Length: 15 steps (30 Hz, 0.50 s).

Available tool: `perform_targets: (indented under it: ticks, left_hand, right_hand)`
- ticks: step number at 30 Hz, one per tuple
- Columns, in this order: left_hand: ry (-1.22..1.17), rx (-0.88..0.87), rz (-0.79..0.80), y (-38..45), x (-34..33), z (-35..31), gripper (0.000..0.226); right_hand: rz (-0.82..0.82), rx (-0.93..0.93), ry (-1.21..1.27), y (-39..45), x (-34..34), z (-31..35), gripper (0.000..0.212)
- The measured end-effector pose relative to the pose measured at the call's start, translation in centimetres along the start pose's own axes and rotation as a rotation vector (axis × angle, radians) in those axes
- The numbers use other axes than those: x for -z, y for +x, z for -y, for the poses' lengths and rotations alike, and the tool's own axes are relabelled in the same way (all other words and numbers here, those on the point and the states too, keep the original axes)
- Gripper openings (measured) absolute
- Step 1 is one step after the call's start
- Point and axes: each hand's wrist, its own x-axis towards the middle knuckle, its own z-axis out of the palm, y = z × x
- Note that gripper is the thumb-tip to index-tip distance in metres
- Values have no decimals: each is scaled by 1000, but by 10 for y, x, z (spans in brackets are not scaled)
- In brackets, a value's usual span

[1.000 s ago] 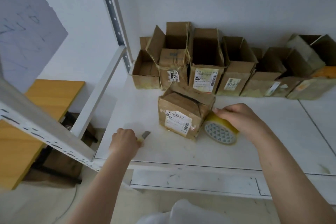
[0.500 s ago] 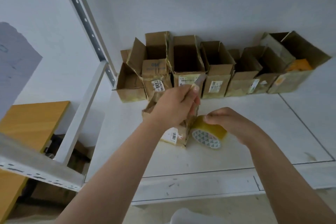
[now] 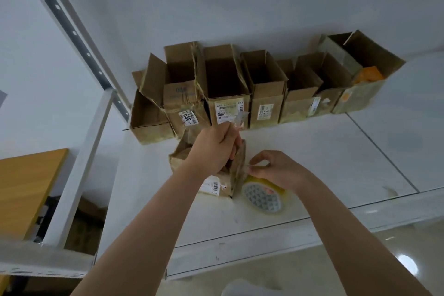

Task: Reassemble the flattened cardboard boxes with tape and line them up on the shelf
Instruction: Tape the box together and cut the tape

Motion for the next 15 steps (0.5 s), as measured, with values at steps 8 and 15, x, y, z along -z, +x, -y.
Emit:
perform_targets:
  ticks: [8, 15]
  left_hand:
    - [11, 102, 224, -1, 19, -11, 41]
    - [572, -1, 524, 3, 25, -48, 41]
  right_hand:
    - [1, 116, 145, -14, 11, -7, 17]
    - [-168, 127, 277, -26, 16, -8, 11]
